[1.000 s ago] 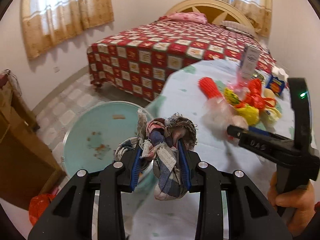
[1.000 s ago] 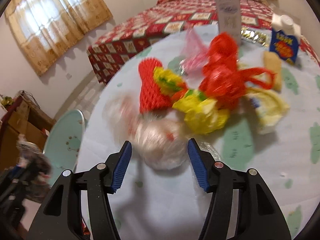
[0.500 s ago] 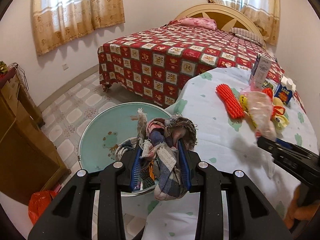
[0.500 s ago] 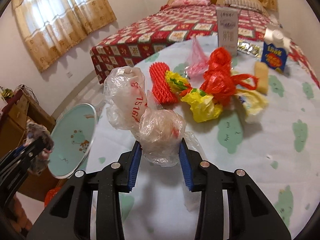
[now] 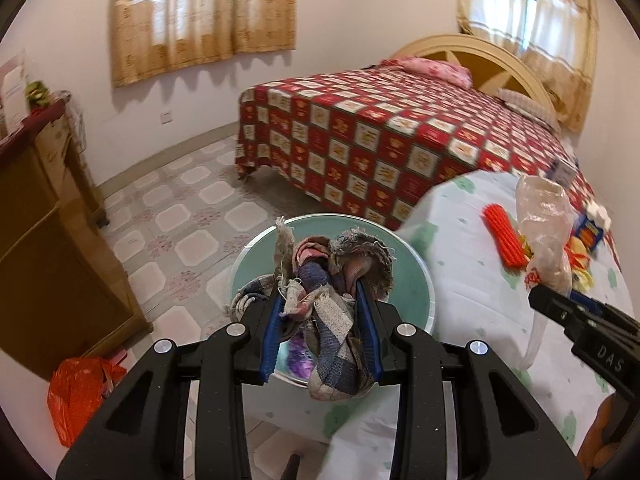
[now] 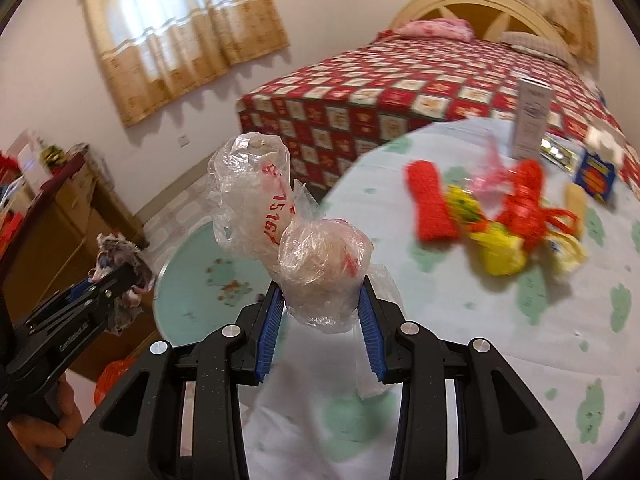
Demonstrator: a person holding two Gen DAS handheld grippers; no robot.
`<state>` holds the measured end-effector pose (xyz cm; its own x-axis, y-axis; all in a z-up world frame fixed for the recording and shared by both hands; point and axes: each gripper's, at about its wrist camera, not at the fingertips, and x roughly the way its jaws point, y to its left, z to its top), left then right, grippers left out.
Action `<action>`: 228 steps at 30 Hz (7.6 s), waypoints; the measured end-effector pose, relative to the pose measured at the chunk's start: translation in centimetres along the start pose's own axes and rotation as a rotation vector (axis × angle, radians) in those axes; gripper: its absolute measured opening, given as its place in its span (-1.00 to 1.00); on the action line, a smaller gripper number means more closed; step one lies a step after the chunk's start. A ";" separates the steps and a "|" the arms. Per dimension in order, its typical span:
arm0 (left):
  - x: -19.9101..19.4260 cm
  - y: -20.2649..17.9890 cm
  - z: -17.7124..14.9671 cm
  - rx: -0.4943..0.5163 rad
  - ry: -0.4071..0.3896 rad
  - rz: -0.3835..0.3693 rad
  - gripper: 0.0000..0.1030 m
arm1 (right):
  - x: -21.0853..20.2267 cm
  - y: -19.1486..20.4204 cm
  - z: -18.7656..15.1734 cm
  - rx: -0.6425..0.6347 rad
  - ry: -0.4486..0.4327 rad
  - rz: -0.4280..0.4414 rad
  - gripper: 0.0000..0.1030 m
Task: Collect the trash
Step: 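Grasp the clear plastic bags with the right tool while the left tool carries the rag to the bin, then drop the plastic bags into the bin with the right tool while the left tool holds the rag above it, then open the left tool to drop the cloth rag into the bin, then grasp the orange-red mesh net with the left tool while the right tool grasps the yellow sponge, then carry the mesh net and sponge over the bin and open both tools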
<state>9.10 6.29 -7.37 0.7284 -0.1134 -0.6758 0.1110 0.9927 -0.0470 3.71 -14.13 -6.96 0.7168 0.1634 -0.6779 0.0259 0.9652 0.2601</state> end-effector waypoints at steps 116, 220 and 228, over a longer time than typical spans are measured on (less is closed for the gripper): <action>14.2 -19.8 5.0 0.081 0.140 -0.083 0.73 | 2.4 -30.6 4.6 0.379 -0.003 -0.350 -0.13; 5.3 3.5 2.1 -0.094 0.079 0.043 -0.52 | 9.5 7.5 2.7 -0.190 0.108 0.092 -0.49; 7.4 3.0 2.0 -0.076 0.110 0.048 -0.51 | 12.6 7.0 2.4 -0.186 0.177 0.108 -0.47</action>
<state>16.18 8.31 -11.02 0.6528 -0.0644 -0.7548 0.0227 0.9976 -0.0655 14.56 -5.83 -12.04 0.5753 0.2850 -0.7667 -0.1841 0.9584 0.2182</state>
